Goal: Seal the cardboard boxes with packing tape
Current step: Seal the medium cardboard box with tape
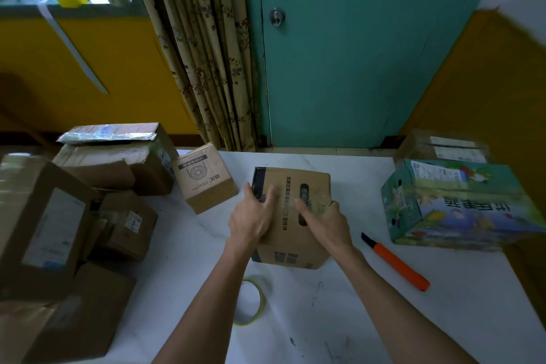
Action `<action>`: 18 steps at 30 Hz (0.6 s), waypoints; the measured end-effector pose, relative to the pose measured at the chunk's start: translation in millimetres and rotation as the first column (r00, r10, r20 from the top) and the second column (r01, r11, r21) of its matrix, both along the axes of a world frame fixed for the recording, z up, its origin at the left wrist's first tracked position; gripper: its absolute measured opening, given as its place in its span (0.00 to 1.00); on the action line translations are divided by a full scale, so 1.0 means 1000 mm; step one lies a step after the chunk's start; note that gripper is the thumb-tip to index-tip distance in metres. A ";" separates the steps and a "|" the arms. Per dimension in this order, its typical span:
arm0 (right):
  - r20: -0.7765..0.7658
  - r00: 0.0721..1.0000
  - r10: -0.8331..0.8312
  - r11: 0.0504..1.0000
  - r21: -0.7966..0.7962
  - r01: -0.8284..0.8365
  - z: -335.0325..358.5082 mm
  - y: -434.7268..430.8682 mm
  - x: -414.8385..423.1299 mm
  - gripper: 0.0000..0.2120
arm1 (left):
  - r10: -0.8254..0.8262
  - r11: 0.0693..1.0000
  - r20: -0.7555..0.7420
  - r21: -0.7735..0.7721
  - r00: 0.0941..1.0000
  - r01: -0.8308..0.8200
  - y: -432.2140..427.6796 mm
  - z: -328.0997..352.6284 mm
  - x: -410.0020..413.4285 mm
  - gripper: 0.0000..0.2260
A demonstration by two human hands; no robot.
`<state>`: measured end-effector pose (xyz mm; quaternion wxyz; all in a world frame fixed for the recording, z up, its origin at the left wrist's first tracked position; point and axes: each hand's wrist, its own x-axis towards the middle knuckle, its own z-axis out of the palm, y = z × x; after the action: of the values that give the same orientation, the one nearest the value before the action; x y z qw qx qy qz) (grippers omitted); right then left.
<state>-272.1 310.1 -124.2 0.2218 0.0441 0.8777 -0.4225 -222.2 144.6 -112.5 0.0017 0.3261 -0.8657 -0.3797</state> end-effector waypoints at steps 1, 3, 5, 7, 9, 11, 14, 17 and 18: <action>0.013 1.000 0.000 1.000 0.009 0.000 0.000 0.000 0.001 0.38 | 0.005 1.000 0.038 -0.019 0.999 -0.005 0.003 0.002 0.001 0.28; -0.003 1.000 0.002 0.999 0.049 -0.002 -0.001 0.000 0.000 0.44 | 0.052 0.997 0.113 -0.067 0.992 -0.045 0.007 0.004 -0.001 0.32; -0.018 1.000 -0.010 0.998 0.061 0.011 -0.001 -0.001 -0.004 0.36 | 0.082 0.993 0.174 -0.095 0.981 -0.066 0.009 0.006 -0.005 0.34; -0.035 0.998 -0.050 0.997 0.064 0.052 -0.001 -0.002 -0.007 0.30 | 0.086 0.991 0.206 -0.123 0.975 -0.061 0.009 0.007 -0.010 0.34; -0.048 0.995 -0.091 0.993 0.067 0.094 -0.002 -0.001 -0.007 0.29 | 0.091 0.988 0.190 -0.141 0.978 -0.065 0.009 0.005 -0.011 0.33; -0.075 0.992 -0.097 0.993 0.058 0.102 -0.003 -0.001 -0.006 0.29 | 0.097 0.987 0.152 -0.144 0.984 -0.075 0.009 0.002 -0.009 0.30; -0.137 0.986 -0.098 0.991 0.082 0.110 -0.005 0.001 -0.007 0.32 | 0.123 0.985 0.088 -0.132 0.989 -0.111 0.006 -0.002 -0.006 0.27; -0.173 0.980 -0.095 0.983 0.138 0.120 -0.005 0.001 -0.010 0.32 | 0.122 0.981 0.055 -0.160 0.991 -0.112 0.003 0.000 -0.005 0.25; -0.180 0.979 -0.095 0.981 0.149 0.123 -0.005 0.002 -0.011 0.32 | 0.117 0.980 0.046 -0.169 0.992 -0.107 0.004 0.000 -0.005 0.25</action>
<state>-283.0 311.8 -128.9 0.1174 0.0734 0.9208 -0.3646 -227.5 148.2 -113.0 0.0261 0.3836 -0.8742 -0.2964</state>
